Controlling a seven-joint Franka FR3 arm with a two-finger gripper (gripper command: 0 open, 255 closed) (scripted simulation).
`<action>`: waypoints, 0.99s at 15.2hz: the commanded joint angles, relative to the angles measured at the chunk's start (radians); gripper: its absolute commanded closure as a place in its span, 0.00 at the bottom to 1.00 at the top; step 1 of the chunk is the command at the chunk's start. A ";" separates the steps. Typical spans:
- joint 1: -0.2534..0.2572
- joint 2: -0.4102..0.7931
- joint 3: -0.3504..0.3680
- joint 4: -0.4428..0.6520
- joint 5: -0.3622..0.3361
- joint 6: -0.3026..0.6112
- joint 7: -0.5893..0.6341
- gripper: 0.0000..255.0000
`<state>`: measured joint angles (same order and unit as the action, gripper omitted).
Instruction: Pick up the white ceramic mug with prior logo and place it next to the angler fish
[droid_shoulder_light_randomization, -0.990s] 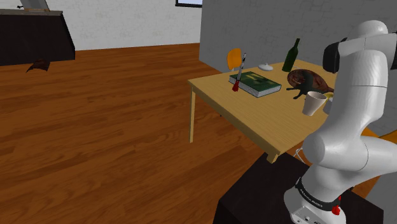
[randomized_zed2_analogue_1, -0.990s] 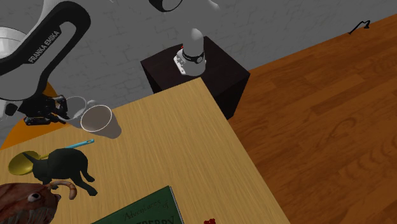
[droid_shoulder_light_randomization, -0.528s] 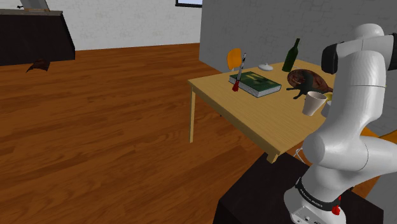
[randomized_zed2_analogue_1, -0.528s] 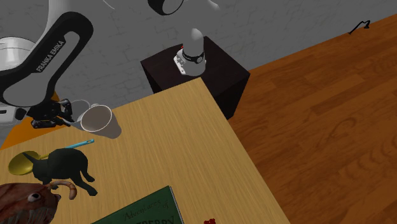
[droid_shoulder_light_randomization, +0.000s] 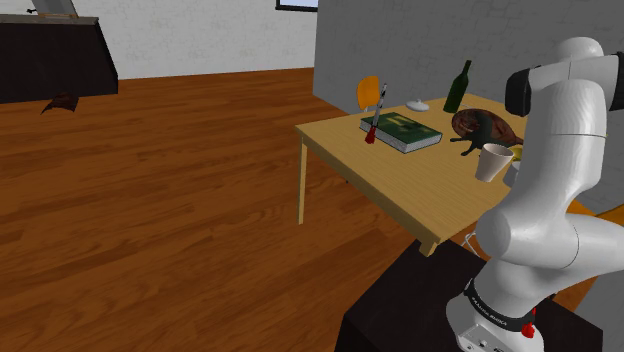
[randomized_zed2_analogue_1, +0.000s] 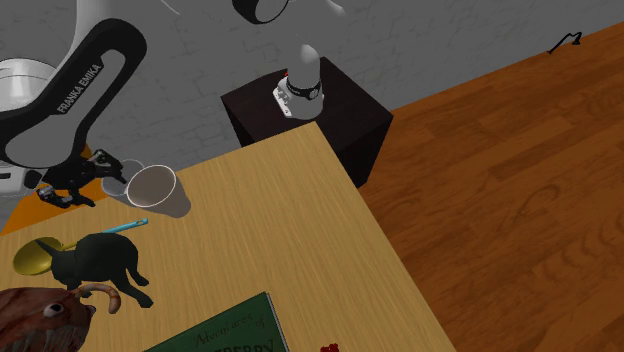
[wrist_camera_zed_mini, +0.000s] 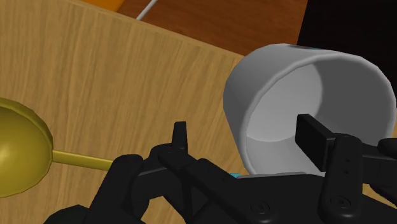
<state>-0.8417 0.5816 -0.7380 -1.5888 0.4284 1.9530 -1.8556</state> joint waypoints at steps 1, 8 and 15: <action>0.000 0.000 0.000 0.000 0.000 0.000 0.000 0.00; -0.004 -0.034 -0.020 0.081 -0.031 -0.106 0.022 0.00; -0.004 -0.034 -0.020 0.081 -0.031 -0.106 0.022 0.00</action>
